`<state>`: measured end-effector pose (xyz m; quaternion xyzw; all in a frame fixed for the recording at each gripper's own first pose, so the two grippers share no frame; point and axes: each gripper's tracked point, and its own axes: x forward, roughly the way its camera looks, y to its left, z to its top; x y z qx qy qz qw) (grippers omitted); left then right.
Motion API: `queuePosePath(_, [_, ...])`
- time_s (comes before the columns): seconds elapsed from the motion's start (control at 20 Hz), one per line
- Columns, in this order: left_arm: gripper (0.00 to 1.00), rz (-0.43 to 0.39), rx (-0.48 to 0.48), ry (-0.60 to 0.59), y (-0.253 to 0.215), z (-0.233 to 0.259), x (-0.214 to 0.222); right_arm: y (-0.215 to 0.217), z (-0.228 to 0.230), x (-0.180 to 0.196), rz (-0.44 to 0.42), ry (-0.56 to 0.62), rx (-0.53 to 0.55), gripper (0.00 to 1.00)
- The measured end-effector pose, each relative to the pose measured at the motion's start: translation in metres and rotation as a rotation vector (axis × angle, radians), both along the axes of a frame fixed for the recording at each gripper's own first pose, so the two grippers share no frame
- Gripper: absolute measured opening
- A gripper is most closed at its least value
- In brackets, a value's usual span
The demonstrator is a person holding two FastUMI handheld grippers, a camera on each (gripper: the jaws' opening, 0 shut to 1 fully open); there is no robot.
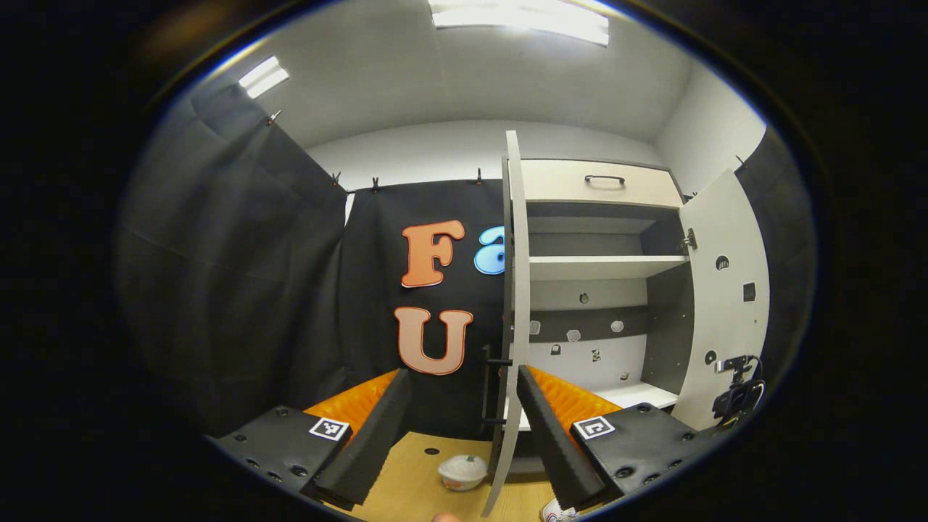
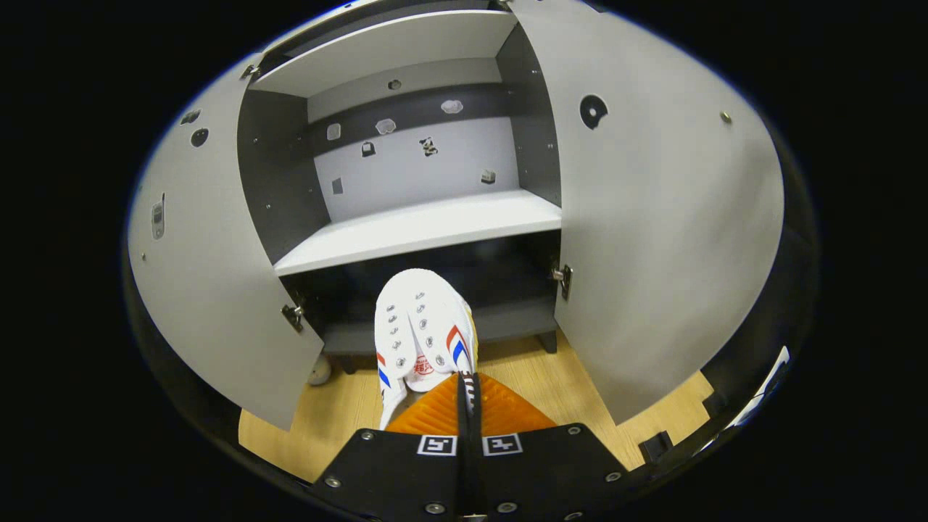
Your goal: Grab one shoe with the right hand and put it into the shoe cabinet, grab the other shoe with the left hand and put it into the shoe cabinet; then close the right door with the right hand and the left door with the left hand.
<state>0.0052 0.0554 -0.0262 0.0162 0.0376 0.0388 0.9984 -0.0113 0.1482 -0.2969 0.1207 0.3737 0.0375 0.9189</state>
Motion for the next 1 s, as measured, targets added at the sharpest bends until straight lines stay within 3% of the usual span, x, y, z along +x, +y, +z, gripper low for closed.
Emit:
queuePosePath(0.3, [0.96, -0.009, -0.002, -0.018, -0.001, 0.003, 0.0, -0.019, 0.081, -0.008, -0.049, -0.096, -0.007, 0.0])
queuePosePath(0.7, [0.96, -0.004, 0.027, 0.008, 0.0, -0.002, 0.0, -0.016, 0.063, -0.006, -0.088, -0.158, -0.041, 0.0])
queuePosePath(1.0, [0.94, 0.04, 0.051, 0.032, 0.006, -0.006, 0.002, -0.015, 0.068, -0.008, -0.123, -0.12, -0.003, 0.0])
